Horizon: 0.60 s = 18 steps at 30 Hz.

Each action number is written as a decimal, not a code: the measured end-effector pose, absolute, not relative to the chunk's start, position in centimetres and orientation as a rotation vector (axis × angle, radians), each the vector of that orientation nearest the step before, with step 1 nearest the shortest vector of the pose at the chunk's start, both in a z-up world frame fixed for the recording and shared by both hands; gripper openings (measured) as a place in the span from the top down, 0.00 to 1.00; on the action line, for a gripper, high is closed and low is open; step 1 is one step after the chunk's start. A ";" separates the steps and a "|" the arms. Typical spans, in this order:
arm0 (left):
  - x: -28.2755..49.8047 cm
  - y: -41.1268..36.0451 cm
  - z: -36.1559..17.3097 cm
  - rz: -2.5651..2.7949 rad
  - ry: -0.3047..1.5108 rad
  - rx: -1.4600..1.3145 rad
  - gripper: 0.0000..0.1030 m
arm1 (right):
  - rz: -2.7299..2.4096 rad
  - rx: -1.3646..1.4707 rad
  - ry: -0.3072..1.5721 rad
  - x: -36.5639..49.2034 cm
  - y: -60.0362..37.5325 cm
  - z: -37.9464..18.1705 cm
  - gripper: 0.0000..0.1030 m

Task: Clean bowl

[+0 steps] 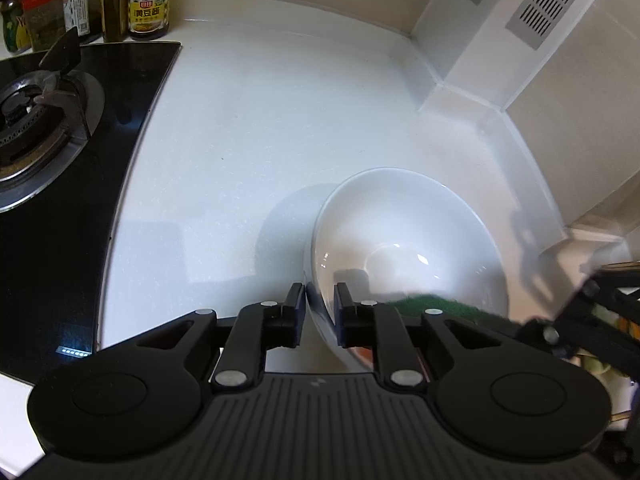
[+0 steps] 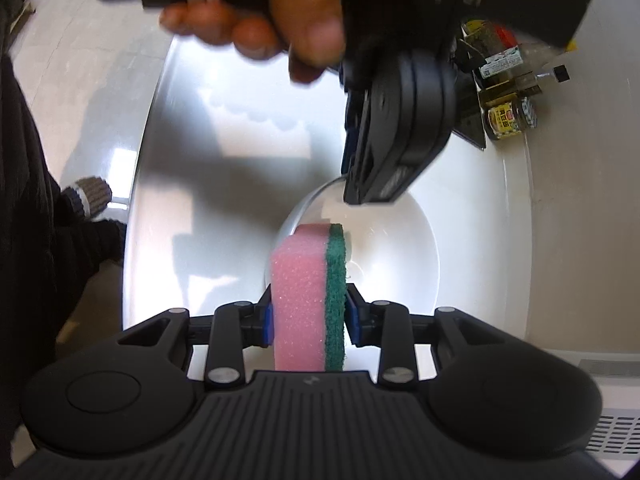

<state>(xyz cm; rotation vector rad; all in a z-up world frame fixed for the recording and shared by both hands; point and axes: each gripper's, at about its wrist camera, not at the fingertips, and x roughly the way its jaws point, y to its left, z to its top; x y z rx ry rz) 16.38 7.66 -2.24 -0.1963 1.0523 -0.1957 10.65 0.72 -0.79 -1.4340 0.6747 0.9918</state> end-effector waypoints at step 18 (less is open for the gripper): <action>15.8 7.7 -2.2 -0.180 1.035 -0.212 0.85 | 1.064 -1.632 0.567 10.0 0.1 -2.0 0.71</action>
